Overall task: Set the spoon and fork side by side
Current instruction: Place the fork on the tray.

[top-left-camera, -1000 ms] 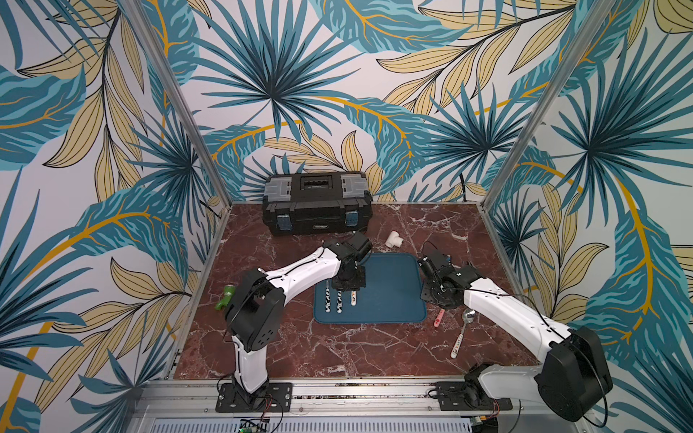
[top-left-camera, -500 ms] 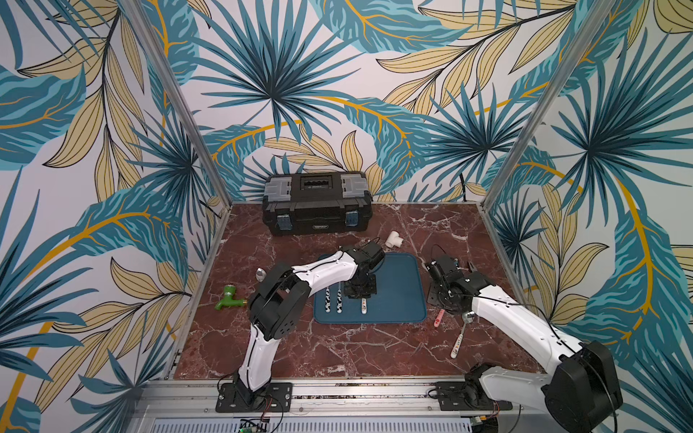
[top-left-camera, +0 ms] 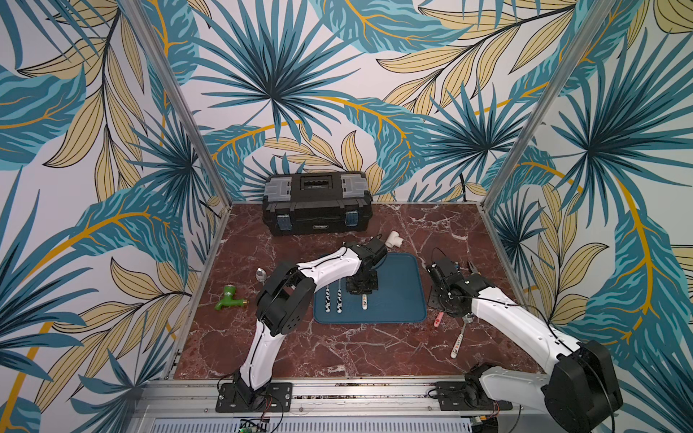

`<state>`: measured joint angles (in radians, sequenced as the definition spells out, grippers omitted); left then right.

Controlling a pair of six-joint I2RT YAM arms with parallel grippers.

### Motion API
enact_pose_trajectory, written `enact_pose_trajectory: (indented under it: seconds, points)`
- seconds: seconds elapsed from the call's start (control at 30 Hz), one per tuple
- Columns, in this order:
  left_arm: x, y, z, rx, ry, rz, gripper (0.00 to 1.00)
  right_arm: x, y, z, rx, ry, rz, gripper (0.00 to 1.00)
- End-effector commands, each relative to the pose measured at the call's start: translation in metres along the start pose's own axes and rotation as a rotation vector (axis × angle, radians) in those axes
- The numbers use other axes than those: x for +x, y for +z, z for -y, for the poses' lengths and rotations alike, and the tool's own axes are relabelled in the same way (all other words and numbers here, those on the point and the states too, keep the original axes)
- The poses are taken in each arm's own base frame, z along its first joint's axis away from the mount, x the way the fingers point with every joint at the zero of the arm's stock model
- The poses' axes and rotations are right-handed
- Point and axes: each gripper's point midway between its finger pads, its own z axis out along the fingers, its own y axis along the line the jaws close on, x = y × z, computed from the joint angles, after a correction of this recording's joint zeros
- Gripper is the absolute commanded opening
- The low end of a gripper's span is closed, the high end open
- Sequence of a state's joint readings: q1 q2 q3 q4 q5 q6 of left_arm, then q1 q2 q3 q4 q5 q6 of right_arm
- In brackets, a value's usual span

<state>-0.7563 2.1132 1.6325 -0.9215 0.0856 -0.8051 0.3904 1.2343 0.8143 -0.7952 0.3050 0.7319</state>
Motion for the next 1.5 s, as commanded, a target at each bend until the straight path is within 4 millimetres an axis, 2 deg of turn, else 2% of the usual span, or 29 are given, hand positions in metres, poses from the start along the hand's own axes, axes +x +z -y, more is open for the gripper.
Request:
enact_pose_trajectory:
  seconds: [0.0,0.27,0.9,1.17,1.33,1.47]
  points:
    - [0.0,-0.007,-0.008,-0.012,-0.017,0.009,0.09,0.005,0.004,0.001,-0.006,-0.006,-0.013,0.34]
    - [-0.002,-0.007,-0.014,-0.026,-0.025,0.01,0.11,0.003,0.002,0.002,-0.008,-0.008,-0.005,0.34]
    - [0.009,0.011,-0.015,-0.007,-0.016,-0.063,0.16,0.002,0.0,0.003,-0.008,0.008,0.001,0.37]
    - [0.009,0.012,-0.015,-0.001,-0.009,-0.068,0.24,0.004,0.0,0.006,-0.002,0.014,0.001,0.38]
    - [0.011,0.01,-0.014,0.001,-0.011,-0.077,0.25,0.004,0.0,0.007,-0.002,0.017,0.004,0.39]
    - [0.008,0.001,-0.017,-0.016,-0.002,-0.059,0.29,0.005,0.001,0.007,-0.002,0.022,0.003,0.4]
